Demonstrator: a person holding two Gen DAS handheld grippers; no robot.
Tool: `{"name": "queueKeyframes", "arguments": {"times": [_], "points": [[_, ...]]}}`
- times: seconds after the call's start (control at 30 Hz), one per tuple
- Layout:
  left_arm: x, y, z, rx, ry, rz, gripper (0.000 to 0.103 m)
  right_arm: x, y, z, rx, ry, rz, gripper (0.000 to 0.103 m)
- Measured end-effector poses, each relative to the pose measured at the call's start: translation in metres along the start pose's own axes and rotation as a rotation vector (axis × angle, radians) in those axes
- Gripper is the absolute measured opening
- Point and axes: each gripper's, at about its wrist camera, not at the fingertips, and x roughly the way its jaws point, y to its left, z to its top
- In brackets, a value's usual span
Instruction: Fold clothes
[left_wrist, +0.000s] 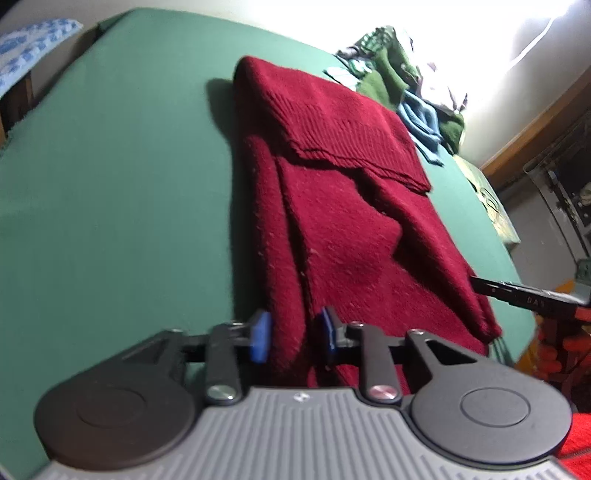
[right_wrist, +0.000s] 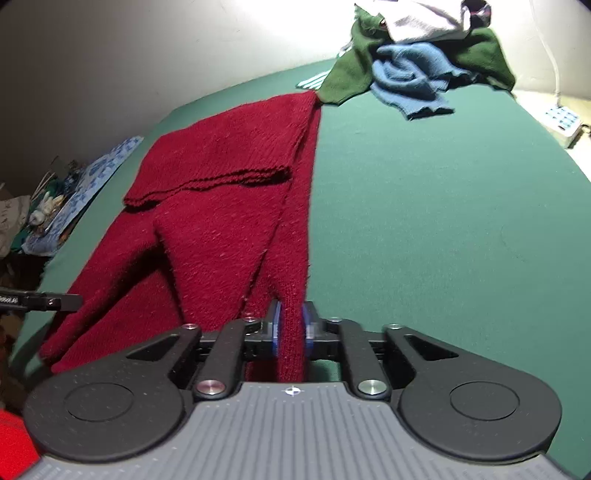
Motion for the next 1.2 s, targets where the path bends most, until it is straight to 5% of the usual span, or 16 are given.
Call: {"name": "queueKeyframes", "arguments": {"times": [0.03,0.1,0.3,0.43,0.57,0.6,0.9,1.03,1.13,1.2], "points": [[-0.004,-0.001,0.000,0.006,0.007,-0.004,0.030,-0.004,-0.001,0.002,0.010,0.016,0.010,0.039],[-0.011,0.001,-0.005,0.014,0.028,0.001,0.045,-0.014,-0.003,0.000,0.016,0.039,0.038,0.039],[-0.018,0.002,-0.023,-0.018,0.110,-0.028,0.045,-0.031,-0.011,-0.022,0.088,0.118,0.091,0.039],[-0.019,-0.001,-0.026,-0.046,0.113,-0.058,0.045,-0.030,-0.009,-0.032,0.124,0.093,0.105,0.037],[-0.020,-0.002,-0.025,-0.084,0.103,-0.097,0.018,-0.030,-0.004,-0.031,0.094,0.085,0.110,0.016],[-0.020,-0.003,-0.025,-0.094,0.101,-0.107,0.003,-0.031,-0.002,-0.031,0.078,0.081,0.108,0.015],[-0.010,0.011,-0.030,-0.190,0.122,-0.123,0.004,-0.032,-0.004,-0.028,0.012,0.089,0.050,0.014],[-0.022,0.012,-0.026,-0.180,0.107,-0.114,0.006,-0.032,-0.005,-0.029,0.043,0.083,0.073,0.028],[-0.028,0.008,-0.024,-0.147,0.094,-0.103,0.024,-0.039,-0.011,-0.029,0.089,0.076,0.079,0.036],[-0.025,0.009,-0.025,-0.147,0.098,-0.101,0.059,-0.039,-0.014,-0.030,0.114,0.084,0.089,0.037]]}}
